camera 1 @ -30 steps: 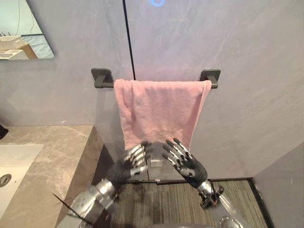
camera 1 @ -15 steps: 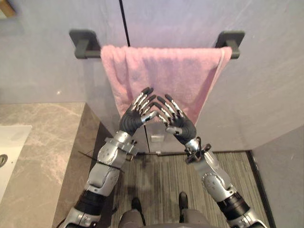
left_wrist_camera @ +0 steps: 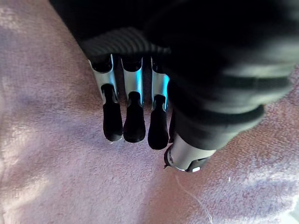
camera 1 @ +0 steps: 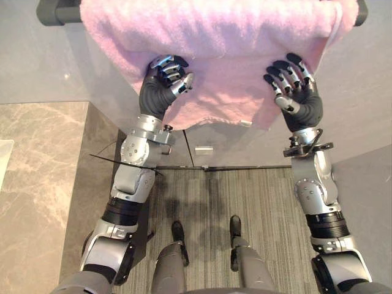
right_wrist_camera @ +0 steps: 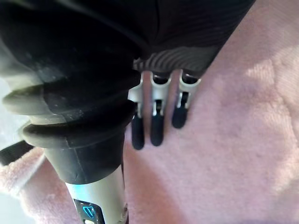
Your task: Organize washtable
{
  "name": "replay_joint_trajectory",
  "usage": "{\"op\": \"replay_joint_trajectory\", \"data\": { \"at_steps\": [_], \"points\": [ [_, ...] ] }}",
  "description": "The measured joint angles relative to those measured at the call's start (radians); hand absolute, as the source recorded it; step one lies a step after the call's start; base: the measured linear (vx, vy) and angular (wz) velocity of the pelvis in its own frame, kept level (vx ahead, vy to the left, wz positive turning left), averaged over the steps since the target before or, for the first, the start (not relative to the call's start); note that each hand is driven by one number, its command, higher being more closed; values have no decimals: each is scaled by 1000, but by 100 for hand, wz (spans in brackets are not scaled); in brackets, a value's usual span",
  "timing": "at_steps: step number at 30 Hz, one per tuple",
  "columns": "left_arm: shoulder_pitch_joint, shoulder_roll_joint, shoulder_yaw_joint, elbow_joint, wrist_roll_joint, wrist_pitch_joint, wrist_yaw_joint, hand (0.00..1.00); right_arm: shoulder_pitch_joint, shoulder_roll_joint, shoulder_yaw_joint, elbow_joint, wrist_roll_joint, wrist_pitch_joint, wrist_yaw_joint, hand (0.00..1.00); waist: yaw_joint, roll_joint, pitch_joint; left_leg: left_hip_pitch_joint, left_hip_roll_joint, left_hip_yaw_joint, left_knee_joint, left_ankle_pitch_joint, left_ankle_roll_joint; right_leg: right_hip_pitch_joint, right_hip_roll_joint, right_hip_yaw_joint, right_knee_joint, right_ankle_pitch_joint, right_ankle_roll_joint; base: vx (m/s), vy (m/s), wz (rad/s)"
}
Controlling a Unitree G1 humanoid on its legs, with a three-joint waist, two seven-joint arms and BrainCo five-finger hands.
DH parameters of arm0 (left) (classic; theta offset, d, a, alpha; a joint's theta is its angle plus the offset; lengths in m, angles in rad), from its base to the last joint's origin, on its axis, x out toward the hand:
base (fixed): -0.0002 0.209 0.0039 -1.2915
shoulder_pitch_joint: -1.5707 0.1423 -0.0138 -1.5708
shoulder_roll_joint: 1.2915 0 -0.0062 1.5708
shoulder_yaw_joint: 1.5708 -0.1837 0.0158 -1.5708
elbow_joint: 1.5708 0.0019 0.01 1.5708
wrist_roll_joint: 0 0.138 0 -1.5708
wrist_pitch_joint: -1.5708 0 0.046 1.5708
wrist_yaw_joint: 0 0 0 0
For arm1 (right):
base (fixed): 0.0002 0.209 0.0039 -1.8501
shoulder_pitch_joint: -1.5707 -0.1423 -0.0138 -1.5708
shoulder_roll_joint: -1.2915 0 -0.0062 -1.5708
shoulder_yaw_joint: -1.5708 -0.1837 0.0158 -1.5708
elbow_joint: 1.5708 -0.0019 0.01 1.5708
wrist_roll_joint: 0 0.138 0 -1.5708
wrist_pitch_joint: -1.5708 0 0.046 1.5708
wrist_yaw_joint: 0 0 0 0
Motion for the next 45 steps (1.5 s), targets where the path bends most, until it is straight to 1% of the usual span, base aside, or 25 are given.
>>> {"op": "replay_joint_trajectory", "data": {
  "at_steps": [3,4,7,10,11,16,19,23,26,30,32,33,34,37,38,41,42,44,45],
  "points": [
    [-32,4,2,0,5,-1,25,0,0,-16,-38,-59,0,-15,-7,0,-1,-1,11,-4,-4,8,-24,16,-1,-17,-5,-6,13,-2,-2,-52,-14,9],
    [-42,4,10,0,5,-5,43,0,0,-31,-50,-66,0,-22,-11,0,0,-1,12,-5,-6,11,-40,29,-1,-27,-5,-6,16,-2,-2,-56,-35,2],
    [-46,4,38,-1,4,-18,64,0,10,-35,-62,-67,0,-30,-19,0,-1,0,13,0,-4,14,-61,45,-6,-35,-3,-6,20,-1,-5,-37,-38,-1],
    [-46,4,87,-13,4,-23,77,0,47,-36,-91,-98,-1,-30,-20,0,0,0,13,8,4,18,-71,52,-13,-35,1,-6,22,-2,-12,-8,-27,-5],
    [-46,3,106,-21,4,-31,86,0,60,-39,-99,-110,-1,-38,-19,0,-1,0,13,12,5,20,-74,54,-15,-35,3,-5,23,-1,-13,0,-30,-3],
    [-46,-5,185,-39,5,-59,112,0,94,-38,-114,-132,-2,-43,-19,0,0,0,13,26,2,25,-105,74,-11,-35,2,-5,22,0,-15,0,0,0],
    [-44,-32,212,-43,13,-59,114,0,126,-17,-114,-135,-21,-42,-18,0,3,0,13,40,-1,26,-126,85,-13,-31,1,-7,22,1,-16,11,-2,1],
    [-7,-61,213,-43,34,-58,113,0,190,14,-113,-135,-38,-35,-11,0,1,0,13,80,-7,26,-168,103,-13,-3,-1,-10,12,1,-15,40,-4,2],
    [74,-98,211,-43,54,-51,103,0,273,45,-111,-134,-64,-9,4,0,-2,-1,12,108,-10,26,-182,102,-13,24,-2,-14,1,0,-15,0,0,0],
    [223,-143,208,-38,94,-11,57,0,380,96,-110,-130,-119,32,29,0,-4,-6,1,137,-16,25,-211,110,-13,41,-3,-12,-7,-2,-12,0,0,0],
    [273,-162,209,-23,113,6,38,0,408,108,-111,-117,-144,40,30,0,-4,-7,-1,158,-16,25,-218,110,-13,62,-3,-12,-13,-2,-12,43,-2,-1],
    [302,-169,208,-21,116,15,31,0,419,119,-111,-106,-158,47,32,0,-4,-7,-9,172,-17,25,-227,110,-14,76,-2,-13,-22,-3,-11,53,2,-3],
    [340,-179,208,-20,124,24,18,0,438,137,-111,-87,-167,51,36,0,-5,-9,-34,181,-18,25,-235,110,-14,82,-2,-12,-25,-4,-9,52,4,-1],
    [391,-203,208,-13,139,26,13,0,478,161,-111,-59,-196,54,46,0,-5,-9,-65,207,-19,25,-243,110,-14,110,-2,-13,-37,-7,-7,58,5,0],
    [415,-208,208,-8,141,29,3,0,496,174,-112,-43,-201,64,47,0,-5,-10,-84,215,-20,25,-245,110,-14,120,-2,-13,-42,-8,-6,50,5,0],
    [458,-217,210,3,149,30,-6,0,531,190,-114,11,-236,74,47,0,-7,-11,-104,249,-25,24,-267,110,-14,147,-3,-13,-48,-11,-5,15,3,0],
    [479,-225,212,13,149,31,-6,0,550,201,-121,44,-248,77,47,0,-8,-12,-120,256,-29,24,-276,111,-14,153,-3,-13,-56,-11,-5,0,0,0],
    [517,-236,213,30,149,39,-7,0,579,216,-134,87,-288,89,43,0,-16,-9,-126,280,-34,24,-281,110,-14,177,-4,-14,-61,-13,-2,36,9,2],
    [554,-243,216,45,150,46,-8,0,599,220,-135,122,-321,98,43,0,-25,-9,-142,295,-37,25,-291,110,-13,188,-6,-13,-66,-14,0,36,17,1]
  ]
}}
